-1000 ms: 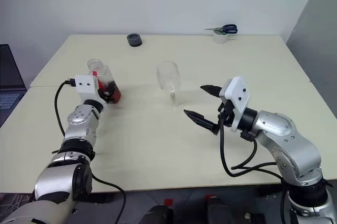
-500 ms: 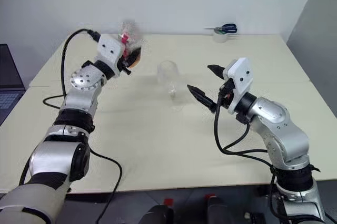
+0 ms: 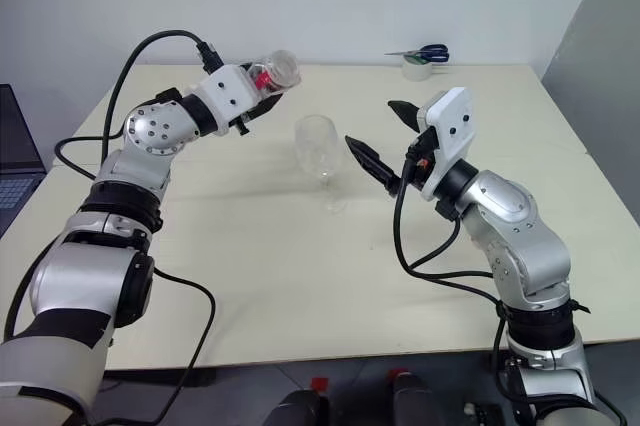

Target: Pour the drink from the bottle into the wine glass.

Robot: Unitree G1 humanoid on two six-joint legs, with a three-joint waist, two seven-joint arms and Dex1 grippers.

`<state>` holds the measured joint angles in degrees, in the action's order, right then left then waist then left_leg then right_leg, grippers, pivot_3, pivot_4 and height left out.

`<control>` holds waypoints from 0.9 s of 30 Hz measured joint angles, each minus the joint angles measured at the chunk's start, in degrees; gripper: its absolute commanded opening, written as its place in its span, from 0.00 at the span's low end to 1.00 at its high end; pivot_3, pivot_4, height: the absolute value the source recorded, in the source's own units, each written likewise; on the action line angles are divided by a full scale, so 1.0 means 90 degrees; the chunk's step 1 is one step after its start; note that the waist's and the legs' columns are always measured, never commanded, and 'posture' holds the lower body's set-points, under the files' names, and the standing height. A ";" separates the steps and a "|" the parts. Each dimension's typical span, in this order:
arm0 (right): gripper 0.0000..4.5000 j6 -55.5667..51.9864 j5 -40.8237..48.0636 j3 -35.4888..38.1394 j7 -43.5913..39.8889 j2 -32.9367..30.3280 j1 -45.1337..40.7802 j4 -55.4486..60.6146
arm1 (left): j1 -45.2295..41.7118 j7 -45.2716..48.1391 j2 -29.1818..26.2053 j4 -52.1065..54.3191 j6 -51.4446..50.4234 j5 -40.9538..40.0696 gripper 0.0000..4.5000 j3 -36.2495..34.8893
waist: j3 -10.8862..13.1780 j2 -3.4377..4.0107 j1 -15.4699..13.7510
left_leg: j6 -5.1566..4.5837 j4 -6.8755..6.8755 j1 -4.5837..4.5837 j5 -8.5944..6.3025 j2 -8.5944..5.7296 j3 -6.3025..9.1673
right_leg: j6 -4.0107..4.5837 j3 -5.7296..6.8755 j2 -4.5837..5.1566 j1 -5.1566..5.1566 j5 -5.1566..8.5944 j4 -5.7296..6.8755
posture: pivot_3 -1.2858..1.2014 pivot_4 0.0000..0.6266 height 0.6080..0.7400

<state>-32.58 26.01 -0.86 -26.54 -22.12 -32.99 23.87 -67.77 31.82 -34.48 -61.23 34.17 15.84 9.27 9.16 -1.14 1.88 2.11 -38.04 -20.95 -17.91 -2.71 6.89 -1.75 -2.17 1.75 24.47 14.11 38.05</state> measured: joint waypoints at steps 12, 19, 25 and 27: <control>1.00 -0.0005 -0.0015 -0.0050 0.0051 0.0095 -0.0003 0.0000 | -0.0310 -0.0838 -0.0211 -0.0519 0.0387 0.1163 0.39 0.0705 | 0.0000 0.0000 -0.0001 | -0.0001 -0.0001 -0.0002 0.0000 -0.0001 0.0001 | 0.0000 0.0001 -0.0003 0.0001 0.0000 0.0001 | 0.52 0.24 1.00; 1.00 -0.0039 -0.0014 -0.0050 0.0072 0.0101 -0.0002 0.0001 | -0.0450 -0.1119 -0.0212 -0.0575 0.0562 0.1496 0.39 0.0892 | 0.0000 0.0000 0.0001 | -0.0001 -0.0001 -0.0001 0.0000 -0.0001 -0.0001 | 0.0000 0.0001 -0.0003 0.0001 0.0000 0.0002 | 0.52 0.24 1.00; 1.00 -0.0037 -0.0015 -0.0050 0.0072 0.0102 0.0052 0.0006 | -0.0595 -0.1289 -0.0260 -0.0686 0.0632 0.1776 0.39 0.1121 | 0.0000 0.0000 0.0001 | -0.0001 -0.0001 -0.0003 0.0000 -0.0001 -0.0002 | 0.0000 0.0000 -0.0003 0.0003 0.0000 0.0003 | 0.52 0.24 1.00; 1.00 -0.0036 -0.0017 -0.0052 0.0073 0.0105 0.0097 0.0006 | -0.0654 -0.1391 -0.0278 -0.0705 0.0675 0.1886 0.39 0.1191 | 0.0000 0.0000 0.0000 | -0.0001 -0.0001 -0.0003 0.0000 -0.0002 -0.0002 | -0.0001 -0.0001 -0.0003 0.0003 0.0000 0.0004 | 0.52 0.24 1.00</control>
<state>-32.91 25.85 -1.32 -25.89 -21.17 -32.12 23.92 -73.65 19.30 -36.99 -67.58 40.24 32.81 19.99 9.16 -1.15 1.88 2.10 -38.05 -20.97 -17.91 -2.73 6.87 -1.76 -2.18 1.73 24.50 14.11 38.09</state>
